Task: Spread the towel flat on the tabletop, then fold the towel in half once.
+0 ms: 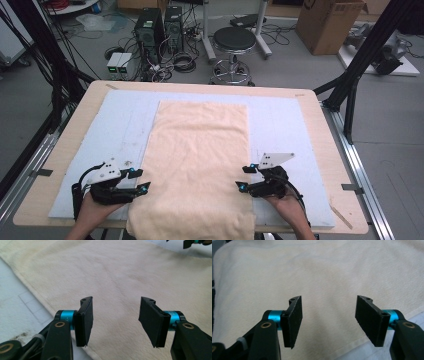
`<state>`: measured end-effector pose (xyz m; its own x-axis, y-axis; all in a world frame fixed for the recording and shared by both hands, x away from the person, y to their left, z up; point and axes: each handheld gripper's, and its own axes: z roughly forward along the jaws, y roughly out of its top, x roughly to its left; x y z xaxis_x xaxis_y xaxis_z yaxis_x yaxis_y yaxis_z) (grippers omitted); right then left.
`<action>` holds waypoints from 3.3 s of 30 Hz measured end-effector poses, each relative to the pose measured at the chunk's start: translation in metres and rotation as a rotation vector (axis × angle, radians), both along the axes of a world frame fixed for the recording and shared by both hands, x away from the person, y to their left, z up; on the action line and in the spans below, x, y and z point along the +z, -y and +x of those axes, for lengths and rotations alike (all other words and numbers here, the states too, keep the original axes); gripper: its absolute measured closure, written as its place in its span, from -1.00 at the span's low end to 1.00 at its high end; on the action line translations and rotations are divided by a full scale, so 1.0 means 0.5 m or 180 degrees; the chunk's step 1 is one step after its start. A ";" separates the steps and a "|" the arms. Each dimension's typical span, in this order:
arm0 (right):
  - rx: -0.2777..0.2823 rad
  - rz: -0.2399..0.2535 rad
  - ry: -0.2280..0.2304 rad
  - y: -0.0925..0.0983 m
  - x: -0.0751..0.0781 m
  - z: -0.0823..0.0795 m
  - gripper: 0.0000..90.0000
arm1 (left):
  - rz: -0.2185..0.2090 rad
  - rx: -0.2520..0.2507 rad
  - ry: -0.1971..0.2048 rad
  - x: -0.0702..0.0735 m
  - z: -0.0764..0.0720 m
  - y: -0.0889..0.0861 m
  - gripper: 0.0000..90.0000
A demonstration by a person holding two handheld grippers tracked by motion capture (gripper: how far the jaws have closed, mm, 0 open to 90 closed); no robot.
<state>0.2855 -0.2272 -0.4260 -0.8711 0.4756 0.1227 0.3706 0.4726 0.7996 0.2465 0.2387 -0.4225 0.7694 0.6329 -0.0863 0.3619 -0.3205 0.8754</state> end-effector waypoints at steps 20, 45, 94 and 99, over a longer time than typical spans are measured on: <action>-0.0138 0.0063 0.0070 -0.009 0.005 0.036 -0.30 | -0.0052 0.0224 -0.0081 -0.005 0.052 -0.015 -0.06; -0.0192 0.0141 0.0136 -0.028 0.023 0.060 -0.46 | -0.0063 0.0280 -0.0018 0.012 0.076 -0.016 -0.10; -0.0601 0.0024 -0.0009 -0.008 0.060 0.207 -0.53 | -0.0100 0.0685 -0.0101 0.051 0.255 0.020 -0.08; -0.0674 -0.0044 0.0025 -0.008 0.082 0.253 -0.45 | -0.0067 0.0800 -0.0147 0.055 0.303 0.025 -0.04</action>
